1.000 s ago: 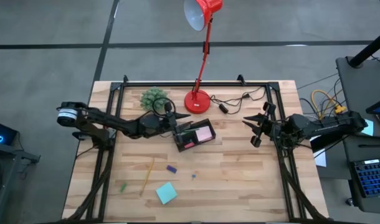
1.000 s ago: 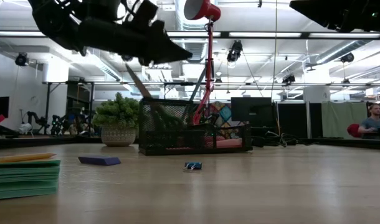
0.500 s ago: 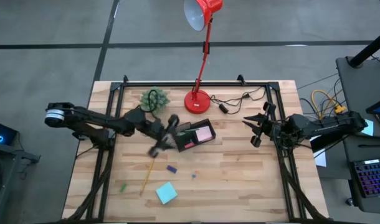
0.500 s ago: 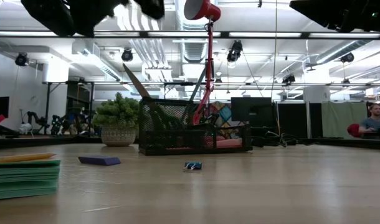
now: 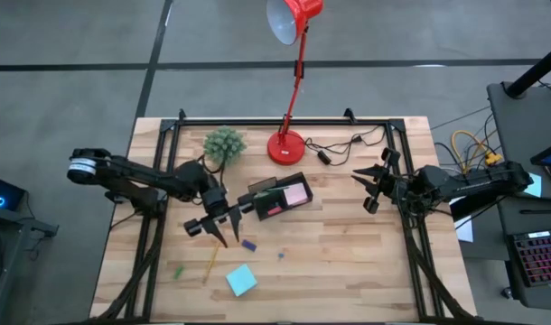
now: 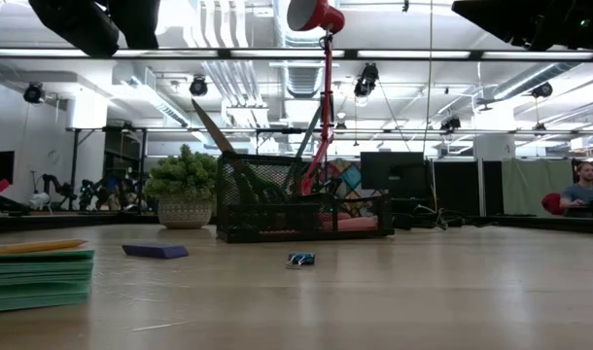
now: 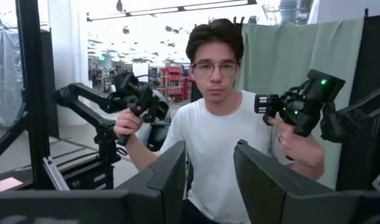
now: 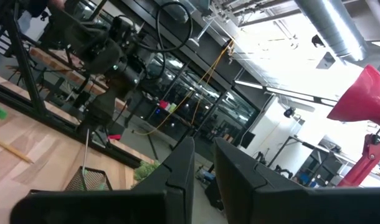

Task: Pick and place office supplies into organizer
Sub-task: Put the yellow pencil into the black desk organizer

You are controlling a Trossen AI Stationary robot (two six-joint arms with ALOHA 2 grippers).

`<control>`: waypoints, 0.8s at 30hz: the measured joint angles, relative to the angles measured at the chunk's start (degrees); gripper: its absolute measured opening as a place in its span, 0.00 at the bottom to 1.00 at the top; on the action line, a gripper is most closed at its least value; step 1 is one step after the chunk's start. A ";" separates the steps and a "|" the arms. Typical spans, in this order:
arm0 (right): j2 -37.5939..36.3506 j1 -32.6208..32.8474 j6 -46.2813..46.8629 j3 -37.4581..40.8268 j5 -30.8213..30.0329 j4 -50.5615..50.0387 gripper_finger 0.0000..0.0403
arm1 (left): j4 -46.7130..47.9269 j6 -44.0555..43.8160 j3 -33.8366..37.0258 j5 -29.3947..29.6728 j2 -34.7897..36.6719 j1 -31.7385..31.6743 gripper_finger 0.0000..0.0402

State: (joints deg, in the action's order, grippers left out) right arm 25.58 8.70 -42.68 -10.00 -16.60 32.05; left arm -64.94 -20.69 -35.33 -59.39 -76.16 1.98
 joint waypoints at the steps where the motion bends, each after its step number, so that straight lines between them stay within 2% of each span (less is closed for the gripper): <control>1: 0.00 0.00 0.00 0.00 0.00 0.00 0.13 | -0.14 0.00 0.00 -0.01 0.02 0.00 0.30; 24: 0.00 -0.02 0.00 0.00 0.00 0.00 0.13 | 1.31 -0.06 0.07 -0.38 -0.22 0.70 0.30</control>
State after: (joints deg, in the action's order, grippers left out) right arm 25.58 8.69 -42.68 -10.00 -16.60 32.05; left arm -63.63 -20.75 -35.27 -59.77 -76.38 2.68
